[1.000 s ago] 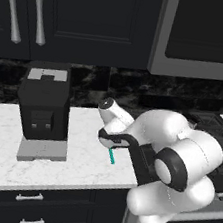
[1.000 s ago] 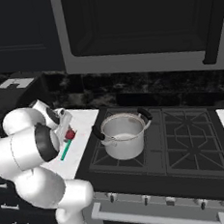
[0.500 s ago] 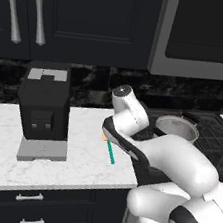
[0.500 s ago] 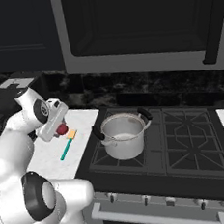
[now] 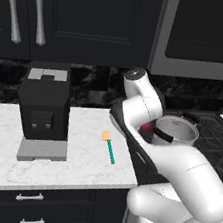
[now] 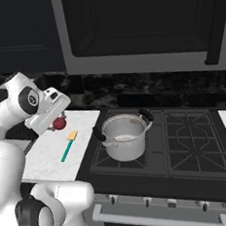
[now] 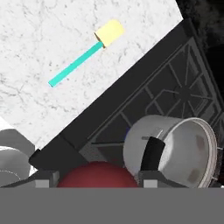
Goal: Put the avocado and tomato in the pot. Retrieve the spatula and lightly stir the vegetables in the pot.
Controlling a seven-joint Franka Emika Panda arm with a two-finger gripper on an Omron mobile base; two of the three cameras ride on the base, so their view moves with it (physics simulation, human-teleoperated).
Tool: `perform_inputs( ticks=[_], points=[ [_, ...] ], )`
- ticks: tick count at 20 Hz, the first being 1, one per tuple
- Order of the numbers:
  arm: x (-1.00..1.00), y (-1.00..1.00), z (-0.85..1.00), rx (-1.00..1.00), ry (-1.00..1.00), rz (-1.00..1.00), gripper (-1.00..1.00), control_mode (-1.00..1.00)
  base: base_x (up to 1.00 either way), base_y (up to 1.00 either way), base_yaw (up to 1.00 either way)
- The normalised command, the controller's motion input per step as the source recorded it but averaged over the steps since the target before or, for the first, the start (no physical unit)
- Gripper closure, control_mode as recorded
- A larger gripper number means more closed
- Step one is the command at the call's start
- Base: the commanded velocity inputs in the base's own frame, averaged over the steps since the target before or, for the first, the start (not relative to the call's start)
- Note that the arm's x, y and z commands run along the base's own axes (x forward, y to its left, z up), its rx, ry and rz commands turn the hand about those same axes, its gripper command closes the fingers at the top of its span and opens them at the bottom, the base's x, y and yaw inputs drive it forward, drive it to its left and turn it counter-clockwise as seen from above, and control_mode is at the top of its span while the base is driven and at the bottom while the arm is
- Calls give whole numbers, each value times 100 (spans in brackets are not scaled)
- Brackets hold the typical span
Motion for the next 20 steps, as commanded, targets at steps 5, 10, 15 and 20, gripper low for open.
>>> perform_inputs(
  ticks=[5, 10, 15, 20],
  points=[
    [-33, -49, 65, 15, 1, -33, 100, -100, 0, 0, 0],
    [-23, -61, 22, 16, 0, -22, 100, -100, 0, 0, 0],
    [-3, -58, 0, 22, -5, -12, 100, -100, 0, 0, 0],
    [-2, -47, 0, 21, -10, -9, 100, -100, 0, 0, 0]
  ],
)
